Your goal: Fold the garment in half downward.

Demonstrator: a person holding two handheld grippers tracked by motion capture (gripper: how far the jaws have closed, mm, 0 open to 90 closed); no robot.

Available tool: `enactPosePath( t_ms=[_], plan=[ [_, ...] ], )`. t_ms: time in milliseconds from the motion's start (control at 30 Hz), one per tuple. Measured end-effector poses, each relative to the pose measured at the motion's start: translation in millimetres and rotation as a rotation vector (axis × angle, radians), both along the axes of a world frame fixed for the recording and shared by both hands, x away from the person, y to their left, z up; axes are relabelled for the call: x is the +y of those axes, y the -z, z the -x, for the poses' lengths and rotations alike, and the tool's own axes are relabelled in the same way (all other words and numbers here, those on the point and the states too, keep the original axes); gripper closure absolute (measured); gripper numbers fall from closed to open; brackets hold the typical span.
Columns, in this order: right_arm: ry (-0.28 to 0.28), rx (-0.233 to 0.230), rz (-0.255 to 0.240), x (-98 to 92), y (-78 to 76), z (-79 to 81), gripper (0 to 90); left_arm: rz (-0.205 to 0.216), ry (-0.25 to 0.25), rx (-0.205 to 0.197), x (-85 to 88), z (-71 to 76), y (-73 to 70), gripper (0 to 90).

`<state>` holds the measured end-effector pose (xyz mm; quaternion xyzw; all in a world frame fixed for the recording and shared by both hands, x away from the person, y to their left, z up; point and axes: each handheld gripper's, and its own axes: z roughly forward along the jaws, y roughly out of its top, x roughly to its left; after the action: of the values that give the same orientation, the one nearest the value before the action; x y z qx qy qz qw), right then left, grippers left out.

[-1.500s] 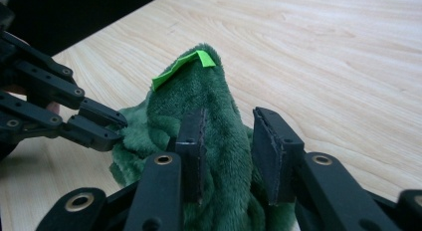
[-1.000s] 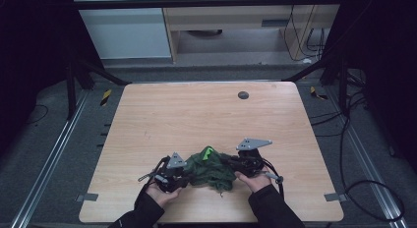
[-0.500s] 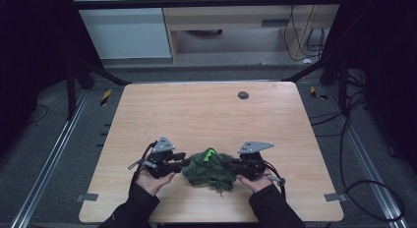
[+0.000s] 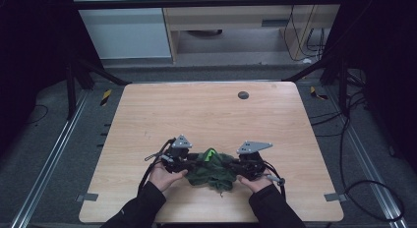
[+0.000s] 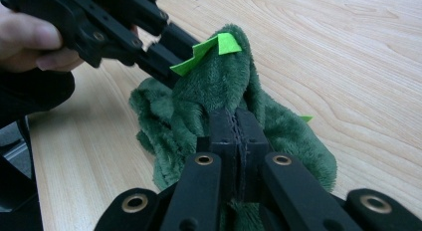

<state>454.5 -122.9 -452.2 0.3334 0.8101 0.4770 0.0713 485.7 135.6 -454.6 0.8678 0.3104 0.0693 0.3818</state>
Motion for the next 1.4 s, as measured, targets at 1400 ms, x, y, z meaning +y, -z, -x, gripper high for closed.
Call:
enactPosePath(
  t_ms=[1400],
  plan=[
    [-0.063, 0.065, 0.009, -3.1, 13.8, 32.9, 82.7, -0.037, 0.056, 0.017, 6.2, 73.7, -0.7, 87.9]
  ],
)
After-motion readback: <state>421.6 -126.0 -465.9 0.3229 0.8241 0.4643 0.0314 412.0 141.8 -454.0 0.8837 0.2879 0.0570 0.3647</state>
